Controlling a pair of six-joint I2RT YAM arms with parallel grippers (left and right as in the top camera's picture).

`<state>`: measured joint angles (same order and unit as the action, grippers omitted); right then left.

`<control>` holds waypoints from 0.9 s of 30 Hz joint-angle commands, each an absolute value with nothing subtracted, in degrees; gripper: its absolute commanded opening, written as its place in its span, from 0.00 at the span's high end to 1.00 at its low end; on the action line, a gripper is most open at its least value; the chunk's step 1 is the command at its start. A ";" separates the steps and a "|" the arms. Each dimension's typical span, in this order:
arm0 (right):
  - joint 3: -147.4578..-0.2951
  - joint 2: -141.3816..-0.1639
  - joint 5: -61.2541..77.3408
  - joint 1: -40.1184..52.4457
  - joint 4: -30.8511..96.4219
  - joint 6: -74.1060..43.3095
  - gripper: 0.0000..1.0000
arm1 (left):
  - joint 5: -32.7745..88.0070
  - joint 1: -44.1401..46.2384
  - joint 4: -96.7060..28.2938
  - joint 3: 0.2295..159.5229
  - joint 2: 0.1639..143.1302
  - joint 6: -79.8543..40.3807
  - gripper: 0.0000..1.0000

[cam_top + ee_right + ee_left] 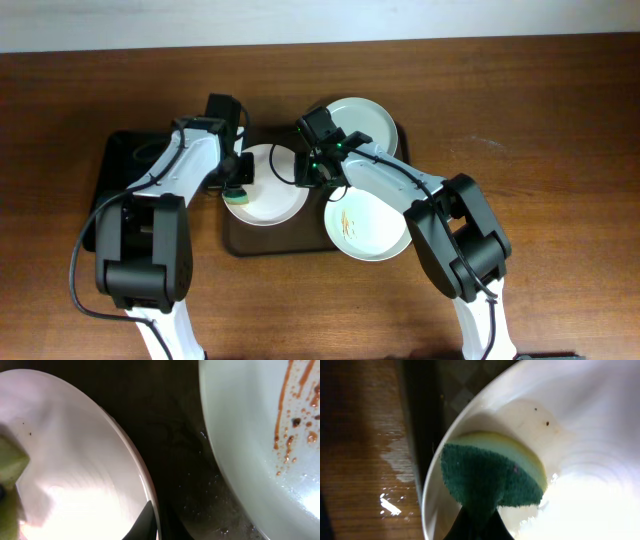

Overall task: Clean dirty plates on tray and stack at the side
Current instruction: 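Scrub the pink plate with the sponge held in the left gripper, then lift the sponge away from the plate with the left gripper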

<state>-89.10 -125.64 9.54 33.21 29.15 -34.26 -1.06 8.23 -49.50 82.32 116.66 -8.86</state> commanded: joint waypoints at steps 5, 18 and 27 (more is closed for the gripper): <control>-89.58 -126.87 9.91 33.71 29.34 -34.39 0.94 | -0.16 7.86 -50.72 85.17 119.57 -9.63 0.99; -89.58 -126.87 9.91 33.71 29.74 -34.37 0.94 | 31.18 10.07 -48.97 84.51 127.17 -4.51 0.99; -89.58 -126.87 9.89 33.71 29.74 -34.39 0.94 | 12.75 7.97 -56.51 87.70 127.07 -4.75 0.99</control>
<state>-89.10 -125.64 9.39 33.17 29.56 -34.24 27.24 8.49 -53.08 87.59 124.42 -5.41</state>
